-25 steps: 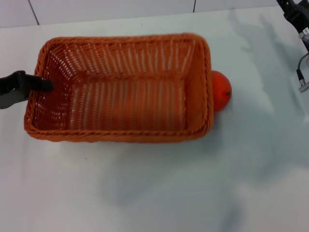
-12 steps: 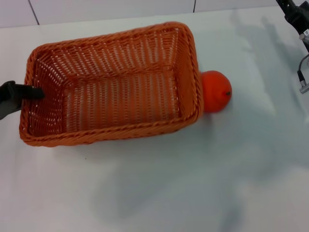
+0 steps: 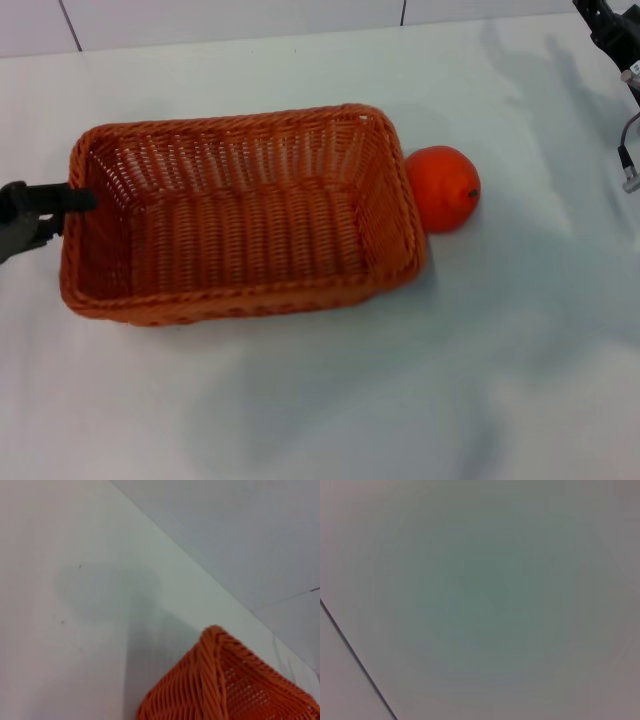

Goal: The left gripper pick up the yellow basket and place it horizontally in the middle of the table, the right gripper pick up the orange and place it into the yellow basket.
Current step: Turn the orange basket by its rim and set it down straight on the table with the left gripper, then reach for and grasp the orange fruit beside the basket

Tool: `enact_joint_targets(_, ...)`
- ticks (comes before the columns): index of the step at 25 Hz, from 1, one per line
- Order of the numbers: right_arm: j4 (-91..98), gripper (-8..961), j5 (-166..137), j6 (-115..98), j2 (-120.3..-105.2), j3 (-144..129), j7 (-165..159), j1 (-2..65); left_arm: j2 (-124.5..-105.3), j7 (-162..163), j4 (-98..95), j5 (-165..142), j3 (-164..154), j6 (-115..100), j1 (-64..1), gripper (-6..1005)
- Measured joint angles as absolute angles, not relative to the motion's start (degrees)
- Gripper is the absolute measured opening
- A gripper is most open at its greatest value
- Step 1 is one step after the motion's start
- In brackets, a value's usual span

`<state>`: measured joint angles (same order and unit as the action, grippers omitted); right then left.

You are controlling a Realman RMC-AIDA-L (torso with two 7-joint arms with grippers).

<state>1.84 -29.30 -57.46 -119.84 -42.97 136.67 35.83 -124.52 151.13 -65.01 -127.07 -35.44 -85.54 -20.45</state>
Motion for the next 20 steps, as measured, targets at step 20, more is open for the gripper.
enact_joint_targets(20,22.7,925,-72.2,-57.5,-112.29,-56.9,104.2,33.9,-123.85,95.5,-46.6,-91.3,-21.7,-92.3,-16.8,624)
